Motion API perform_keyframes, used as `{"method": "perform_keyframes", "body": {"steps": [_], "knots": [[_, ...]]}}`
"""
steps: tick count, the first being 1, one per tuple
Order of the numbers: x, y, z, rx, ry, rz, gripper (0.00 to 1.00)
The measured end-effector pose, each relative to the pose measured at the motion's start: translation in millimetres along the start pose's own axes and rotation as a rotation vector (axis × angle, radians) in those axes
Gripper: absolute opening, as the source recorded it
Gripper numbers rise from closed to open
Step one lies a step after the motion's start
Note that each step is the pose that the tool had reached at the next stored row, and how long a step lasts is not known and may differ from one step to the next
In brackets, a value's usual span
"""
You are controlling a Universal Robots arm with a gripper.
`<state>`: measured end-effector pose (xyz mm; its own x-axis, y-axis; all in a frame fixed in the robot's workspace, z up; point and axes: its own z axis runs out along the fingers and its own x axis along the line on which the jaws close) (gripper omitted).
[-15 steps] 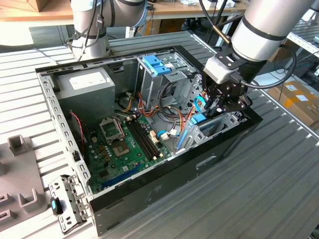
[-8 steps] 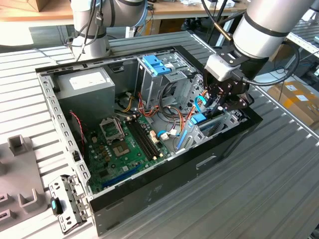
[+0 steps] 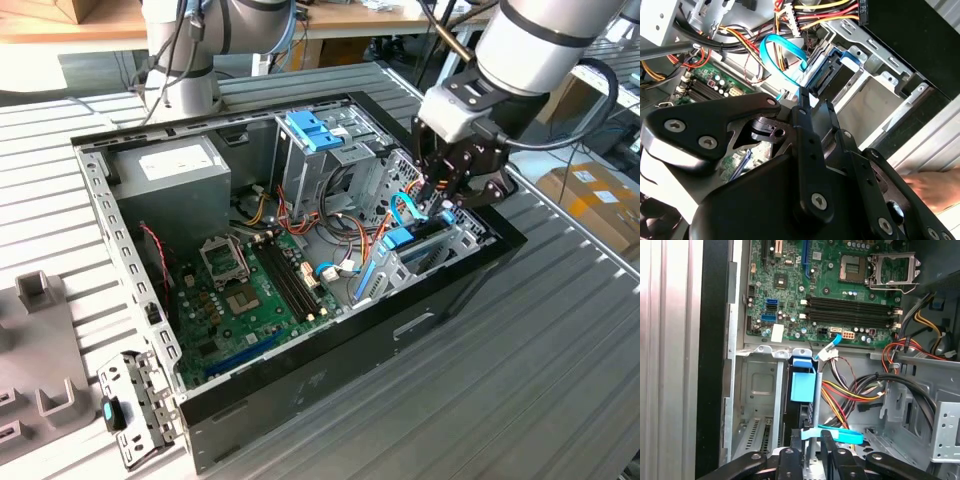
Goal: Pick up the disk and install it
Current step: 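Insert the first disk wire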
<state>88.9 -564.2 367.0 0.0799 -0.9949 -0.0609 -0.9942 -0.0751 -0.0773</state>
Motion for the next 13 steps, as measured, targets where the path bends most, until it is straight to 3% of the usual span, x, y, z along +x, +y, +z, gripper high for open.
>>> {"method": "perform_keyframes", "body": {"steps": [7,13], "knots": [[-2.8,-1.2,-13.7,0.0001,-0.0001,0.000,0.30],[-3.2,-1.4,-14.3,0.0001,-0.0002,-0.001,0.30]]}}
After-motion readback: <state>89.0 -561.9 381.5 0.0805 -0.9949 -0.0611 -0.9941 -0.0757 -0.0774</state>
